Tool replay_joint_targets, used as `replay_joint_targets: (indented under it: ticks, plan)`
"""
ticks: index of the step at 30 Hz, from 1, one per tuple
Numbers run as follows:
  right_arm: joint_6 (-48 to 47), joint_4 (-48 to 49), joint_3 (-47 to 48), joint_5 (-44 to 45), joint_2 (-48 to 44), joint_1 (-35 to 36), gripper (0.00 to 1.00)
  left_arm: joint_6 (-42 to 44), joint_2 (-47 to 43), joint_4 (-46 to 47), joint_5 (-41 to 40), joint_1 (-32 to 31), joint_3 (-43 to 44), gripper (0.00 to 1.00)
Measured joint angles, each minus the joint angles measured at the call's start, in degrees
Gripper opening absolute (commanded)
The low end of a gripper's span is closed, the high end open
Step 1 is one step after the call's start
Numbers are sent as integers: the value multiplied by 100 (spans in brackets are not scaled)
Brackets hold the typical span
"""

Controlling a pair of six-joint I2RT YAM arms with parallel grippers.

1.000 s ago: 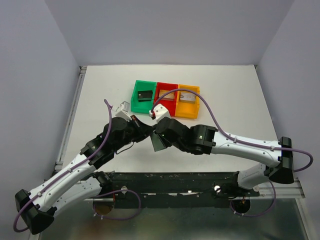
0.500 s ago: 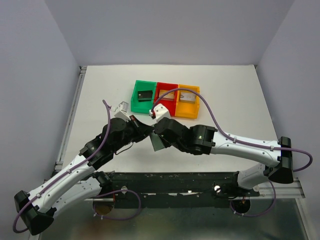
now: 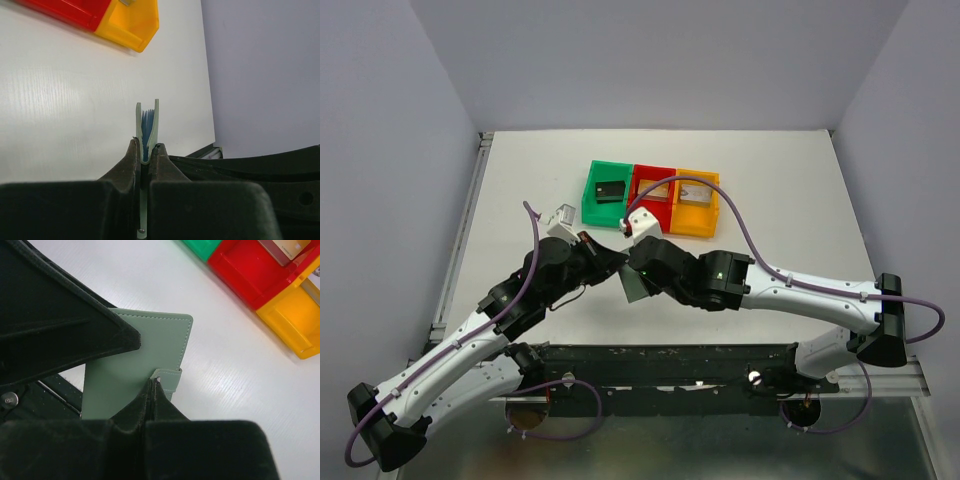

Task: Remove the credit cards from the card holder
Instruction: Open the card holder.

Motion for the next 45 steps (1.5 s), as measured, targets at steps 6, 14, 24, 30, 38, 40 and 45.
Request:
replay_joint_targets:
  ticks: [6, 14, 24, 30, 38, 40, 45]
  plan:
    - [81, -20, -2, 52, -31, 0, 1, -15, -11, 2, -22, -4, -7, 0]
    - [85, -570, -33, 479, -72, -125, 1, -24, -166, -2, -26, -4, -7, 0]
    - [225, -603, -356, 400, -702, -256, 29, 190, -170, -24, -105, -4, -7, 0]
    - [219, -39, -1038, 11, -1799, -540, 52, 841, -382, 953, -44, -4, -678, 0]
    - [101, 957, -1532, -1353, -2516, -662, 73, 1416, -400, 2509, 656, 61, -1561, 0]
    - [96, 1137, -1572, -1624, -2592, -682, 73, 1532, -339, 2870, 1005, 101, -1554, 0]
    - [90, 1224, -1606, -1794, -2647, -682, 69, 1733, -195, 3484, 1856, 245, -1427, 0]
